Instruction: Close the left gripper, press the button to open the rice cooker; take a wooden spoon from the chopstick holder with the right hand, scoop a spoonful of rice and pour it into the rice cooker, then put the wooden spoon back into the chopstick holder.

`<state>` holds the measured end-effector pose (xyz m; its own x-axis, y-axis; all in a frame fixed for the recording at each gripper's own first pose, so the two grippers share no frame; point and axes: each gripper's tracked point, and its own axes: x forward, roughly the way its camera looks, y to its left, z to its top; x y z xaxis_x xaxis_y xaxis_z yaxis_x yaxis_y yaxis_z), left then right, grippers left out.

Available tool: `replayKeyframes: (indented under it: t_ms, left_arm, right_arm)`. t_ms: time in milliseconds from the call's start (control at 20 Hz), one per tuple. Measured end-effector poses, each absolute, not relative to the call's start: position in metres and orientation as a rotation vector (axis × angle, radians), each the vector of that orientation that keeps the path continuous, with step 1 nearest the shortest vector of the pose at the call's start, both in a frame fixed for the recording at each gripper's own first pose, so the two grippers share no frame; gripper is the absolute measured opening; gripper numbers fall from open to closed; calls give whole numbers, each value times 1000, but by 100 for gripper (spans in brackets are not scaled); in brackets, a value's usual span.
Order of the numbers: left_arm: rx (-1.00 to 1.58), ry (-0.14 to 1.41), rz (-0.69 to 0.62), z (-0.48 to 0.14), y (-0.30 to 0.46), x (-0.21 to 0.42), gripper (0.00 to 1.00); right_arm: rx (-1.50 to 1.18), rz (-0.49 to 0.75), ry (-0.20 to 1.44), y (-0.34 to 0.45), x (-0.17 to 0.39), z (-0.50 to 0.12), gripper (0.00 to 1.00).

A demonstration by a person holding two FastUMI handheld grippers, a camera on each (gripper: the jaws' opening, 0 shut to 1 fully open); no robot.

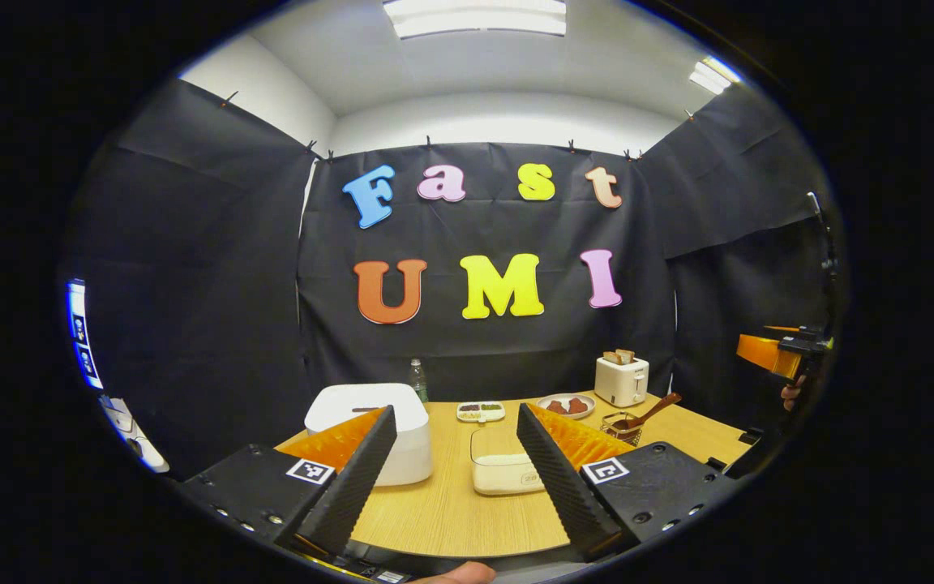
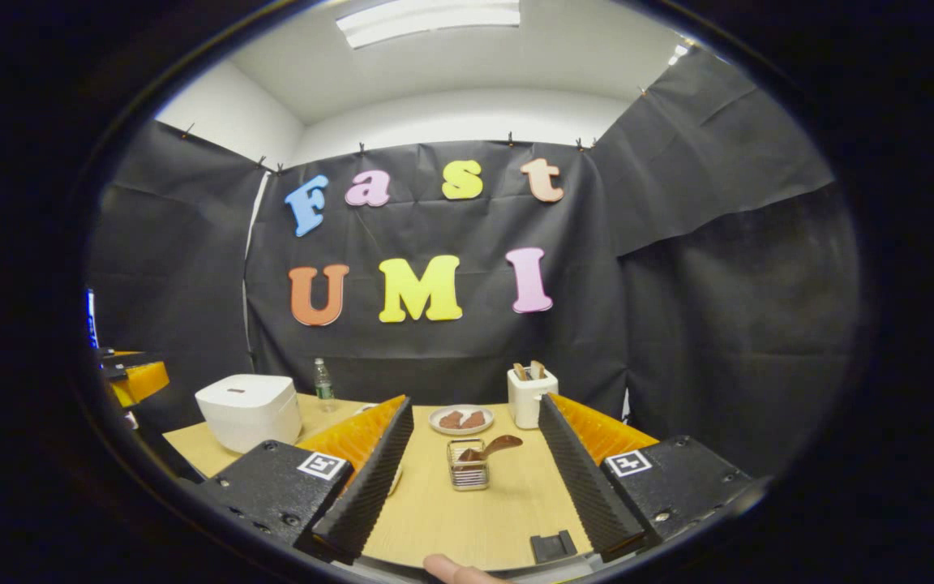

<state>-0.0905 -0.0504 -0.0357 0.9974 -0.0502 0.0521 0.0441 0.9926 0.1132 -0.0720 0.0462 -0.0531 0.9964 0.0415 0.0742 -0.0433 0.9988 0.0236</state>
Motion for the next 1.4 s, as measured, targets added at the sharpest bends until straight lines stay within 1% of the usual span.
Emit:
replayKeyframes:
  t_ms: [150,200,350,400,500,550,600,700,750,800,850,1000,1050,1100,1150,1200,1250,1300,1350,1400]
  left_arm:
    - [135,-47,-47,-41,-55,-88,96]
    - [138,-44,-48,-42,-56,-86,95]
    - [129,-43,-48,-42,-54,-87,94]
    - [122,-44,-44,-42,-51,-88,94]
    - [107,-44,-30,-39,-46,-89,94]
    - [103,-43,-25,-40,-45,-89,94]
    - [100,-43,-19,-40,-44,-89,94]
    - [99,-42,-12,-40,-40,-89,94]
    - [97,-41,-13,-41,-41,-88,94]
    - [96,-38,-14,-42,-41,-88,94]
    - [97,-37,-17,-42,-42,-89,95]
    - [96,-41,-17,-42,-40,-90,94]
    - [94,-39,-17,-42,-40,-89,94]
    - [91,-38,-18,-44,-40,-90,95]
    - [88,-38,-18,-43,-40,-90,94]
    - [85,-42,-15,-43,-40,-90,94]
    - [83,-44,-16,-42,-40,-90,94]
    - [79,-46,-15,-42,-39,-90,94]
    - [78,-44,-14,-43,-38,-89,94]
    - [76,-41,-9,-44,-38,-87,94]
  right_arm:
    - [29,46,-70,48,-72,-55,100]
    - [32,48,-68,49,-72,-55,94]
    - [30,60,-65,55,-73,-55,94]
    - [29,62,-67,57,-74,-54,100]
    - [23,64,-72,58,-76,-54,100]
    - [22,65,-73,59,-76,-54,94]
    - [23,68,-73,60,-76,-54,100]
    - [22,71,-72,62,-75,-55,100]
    - [21,70,-70,61,-75,-56,94]
    - [19,73,-70,62,-75,-56,94]
    - [17,75,-73,63,-77,-55,100]
    - [18,80,-74,65,-76,-56,100]
    - [18,89,-79,68,-77,-55,94]
    - [16,95,-84,70,-78,-53,100]
    - [12,96,-87,69,-78,-54,100]
    - [10,96,-91,69,-78,-54,94]
    - [9,97,-93,70,-78,-54,94]
    - [10,100,-91,71,-80,-55,100]
    - [10,106,-91,74,-80,-55,94]
    - [9,112,-92,76,-81,-56,100]
